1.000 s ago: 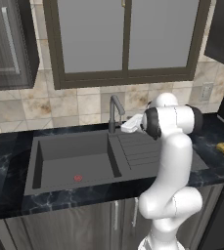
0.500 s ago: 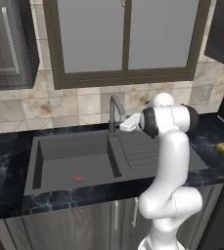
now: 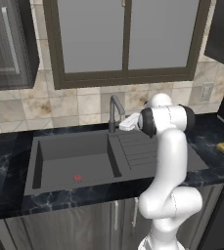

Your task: Soak the sponge with water for a few seconds and then drop it inside the sink.

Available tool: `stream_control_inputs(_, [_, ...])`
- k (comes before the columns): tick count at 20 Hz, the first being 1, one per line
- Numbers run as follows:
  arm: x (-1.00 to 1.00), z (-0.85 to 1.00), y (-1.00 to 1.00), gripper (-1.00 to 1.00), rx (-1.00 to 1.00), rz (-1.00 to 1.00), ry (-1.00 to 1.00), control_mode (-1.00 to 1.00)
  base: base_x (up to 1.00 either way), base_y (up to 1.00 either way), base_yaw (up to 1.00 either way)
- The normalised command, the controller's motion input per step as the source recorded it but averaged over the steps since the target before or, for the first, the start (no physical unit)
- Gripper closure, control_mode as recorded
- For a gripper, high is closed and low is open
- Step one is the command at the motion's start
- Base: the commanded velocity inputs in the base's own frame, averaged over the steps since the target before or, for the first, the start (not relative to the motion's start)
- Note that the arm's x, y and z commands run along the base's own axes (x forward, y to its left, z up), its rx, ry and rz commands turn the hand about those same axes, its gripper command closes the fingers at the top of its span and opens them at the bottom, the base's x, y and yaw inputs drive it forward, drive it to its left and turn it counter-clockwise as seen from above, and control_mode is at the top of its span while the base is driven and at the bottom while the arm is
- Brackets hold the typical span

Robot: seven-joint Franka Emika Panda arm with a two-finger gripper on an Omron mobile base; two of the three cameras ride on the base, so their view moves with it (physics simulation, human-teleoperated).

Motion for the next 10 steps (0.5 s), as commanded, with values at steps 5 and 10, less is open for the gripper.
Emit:
stream_control_inputs(5, [0.16, -0.04, 0.0, -1.0, 0.0, -0.01, 0.0, -1.0, 0.0, 0.0, 0.0])
stream_control_inputs(10, [0.16, 0.0, 0.0, -1.0, 0.0, -0.02, 0.0, -1.0, 0.0, 0.0, 0.0])
